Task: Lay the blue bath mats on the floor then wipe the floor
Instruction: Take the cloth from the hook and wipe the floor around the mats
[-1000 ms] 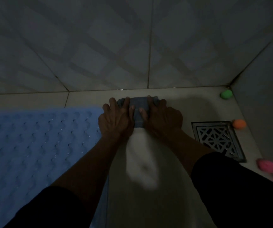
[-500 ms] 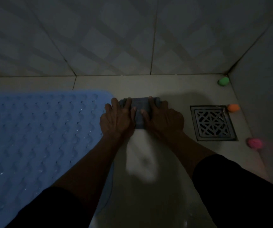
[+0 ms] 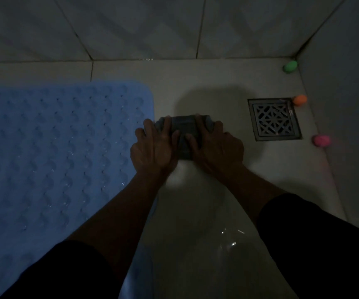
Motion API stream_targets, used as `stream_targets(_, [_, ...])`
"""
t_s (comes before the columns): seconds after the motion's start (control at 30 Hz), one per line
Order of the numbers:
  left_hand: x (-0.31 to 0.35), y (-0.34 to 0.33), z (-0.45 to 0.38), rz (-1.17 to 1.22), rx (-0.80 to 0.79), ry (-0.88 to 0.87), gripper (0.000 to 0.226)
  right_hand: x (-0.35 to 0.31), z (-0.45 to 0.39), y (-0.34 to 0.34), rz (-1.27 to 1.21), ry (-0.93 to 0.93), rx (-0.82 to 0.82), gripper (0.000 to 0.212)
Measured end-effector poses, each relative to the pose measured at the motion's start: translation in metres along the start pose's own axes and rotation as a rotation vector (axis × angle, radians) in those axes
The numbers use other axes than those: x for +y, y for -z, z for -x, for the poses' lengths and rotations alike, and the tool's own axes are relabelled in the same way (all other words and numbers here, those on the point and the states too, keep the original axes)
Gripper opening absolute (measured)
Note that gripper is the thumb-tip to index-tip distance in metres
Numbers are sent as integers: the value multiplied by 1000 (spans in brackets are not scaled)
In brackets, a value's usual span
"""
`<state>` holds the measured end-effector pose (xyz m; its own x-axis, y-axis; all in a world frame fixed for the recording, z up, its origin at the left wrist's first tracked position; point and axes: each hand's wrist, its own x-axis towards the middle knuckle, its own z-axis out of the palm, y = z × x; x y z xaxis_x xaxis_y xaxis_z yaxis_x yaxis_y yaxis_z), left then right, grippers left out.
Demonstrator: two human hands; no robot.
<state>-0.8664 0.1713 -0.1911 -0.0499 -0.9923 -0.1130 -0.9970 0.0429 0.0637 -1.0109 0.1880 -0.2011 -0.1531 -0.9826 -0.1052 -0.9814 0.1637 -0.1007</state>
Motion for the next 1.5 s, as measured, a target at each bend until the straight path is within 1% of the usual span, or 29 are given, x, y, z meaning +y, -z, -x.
stream_targets(0.1, [-7, 1, 17, -19, 34, -30, 51, -4, 18, 2, 9, -12, -28, 67])
stream_targets(0.17, [-11, 3, 27, -2, 3, -53, 53, -6, 34, 3, 5, -21, -49, 68])
stream_targets(0.27, [-17, 3, 39, 5, -15, -59, 56, -6, 45, 1, -1, -4, -29, 70])
stream_targets(0.43, [-13, 2, 54, -66, 4, -23, 58, -3, 60, -4, -6, 9, -8, 69])
stream_targets(0.53, [-12, -1, 72, -85, -3, 4, 58, 0, 76, -7, -37, 32, -39, 68])
stream_targets(0.63, [-12, -3, 93, -70, -4, 13, 58, 3, 98, -8, -27, 59, -29, 68])
stream_targets(0.73, [-14, -5, 119, -52, -16, 30, 57, 4, 120, -7, -65, 73, -68, 67])
stream_targets(0.9, [-16, -9, 161, -61, -58, 74, 58, 8, 157, -12, -127, 89, -62, 67])
stream_targets(1.03, [-16, -5, 189, -60, -117, 122, 62, 11, 179, -13, -143, 121, -95, 68])
stream_targets(1.13, [-12, -6, 205, -33, -141, 130, 63, 14, 196, -13, -146, 110, -106, 68])
stream_targets(1.2, [-14, -10, 215, -26, -129, 123, 62, 15, 208, -14, -154, 92, -128, 68])
stream_targets(1.33, [-23, -17, 237, -35, -88, 116, 60, 11, 230, -18, -102, 91, -76, 68])
stream_targets(1.5, [-31, -20, 252, -16, -68, 82, 60, 7, 248, -24, -95, 73, -79, 67])
